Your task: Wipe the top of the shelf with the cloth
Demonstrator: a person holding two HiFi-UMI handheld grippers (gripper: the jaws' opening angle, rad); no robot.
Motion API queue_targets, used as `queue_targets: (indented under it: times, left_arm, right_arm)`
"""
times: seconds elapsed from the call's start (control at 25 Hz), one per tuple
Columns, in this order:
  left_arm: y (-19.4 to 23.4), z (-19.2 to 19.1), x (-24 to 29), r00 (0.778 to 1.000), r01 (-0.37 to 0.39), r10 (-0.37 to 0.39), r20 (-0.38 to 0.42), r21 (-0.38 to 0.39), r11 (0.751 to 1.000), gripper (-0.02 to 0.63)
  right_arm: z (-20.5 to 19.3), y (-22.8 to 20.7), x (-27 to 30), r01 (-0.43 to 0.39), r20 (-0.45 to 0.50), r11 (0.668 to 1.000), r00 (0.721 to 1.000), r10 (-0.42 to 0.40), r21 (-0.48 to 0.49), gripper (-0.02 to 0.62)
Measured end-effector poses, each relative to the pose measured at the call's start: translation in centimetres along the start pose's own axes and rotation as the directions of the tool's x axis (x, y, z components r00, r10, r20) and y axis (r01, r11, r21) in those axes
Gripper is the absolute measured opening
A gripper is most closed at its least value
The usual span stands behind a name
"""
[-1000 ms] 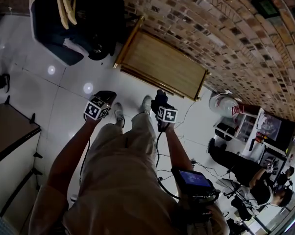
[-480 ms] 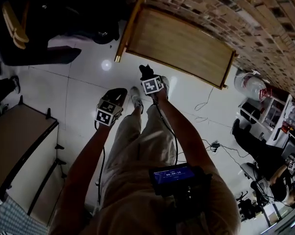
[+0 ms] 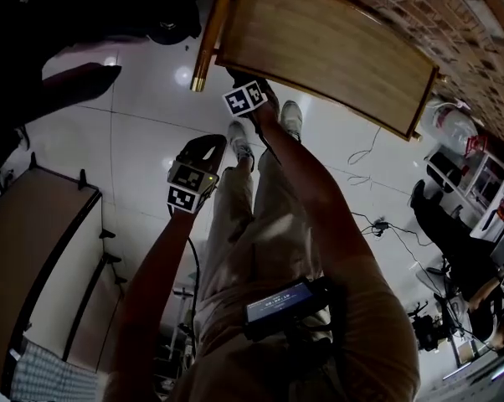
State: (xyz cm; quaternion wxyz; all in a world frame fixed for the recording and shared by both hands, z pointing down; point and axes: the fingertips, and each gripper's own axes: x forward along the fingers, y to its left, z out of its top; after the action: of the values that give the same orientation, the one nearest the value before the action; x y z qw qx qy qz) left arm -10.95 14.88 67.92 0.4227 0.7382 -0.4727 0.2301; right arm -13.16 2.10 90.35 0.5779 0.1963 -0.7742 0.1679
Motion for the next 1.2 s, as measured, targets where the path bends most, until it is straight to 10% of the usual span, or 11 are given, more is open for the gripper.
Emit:
queue_targets:
  times: [0.56,1.2]
  left_arm:
    - [-1.5,-2.6,2.6,0.997,0.022,-0.022,-0.07,-0.003,1.0,0.0]
    - [-11.3,1.2,11.2,0.975,0.198,-0.177,-0.135,0.163,0.967,0.0]
  right_arm:
    - [-0.9,-4.9,5.2,0.159,-0.05,0.985,0.985,-0.163,-0.068,0.101]
    - [-30.8,-29.3,-4.0,0.42,-0.305,0.9,0.878,-0.37,0.118,0.101]
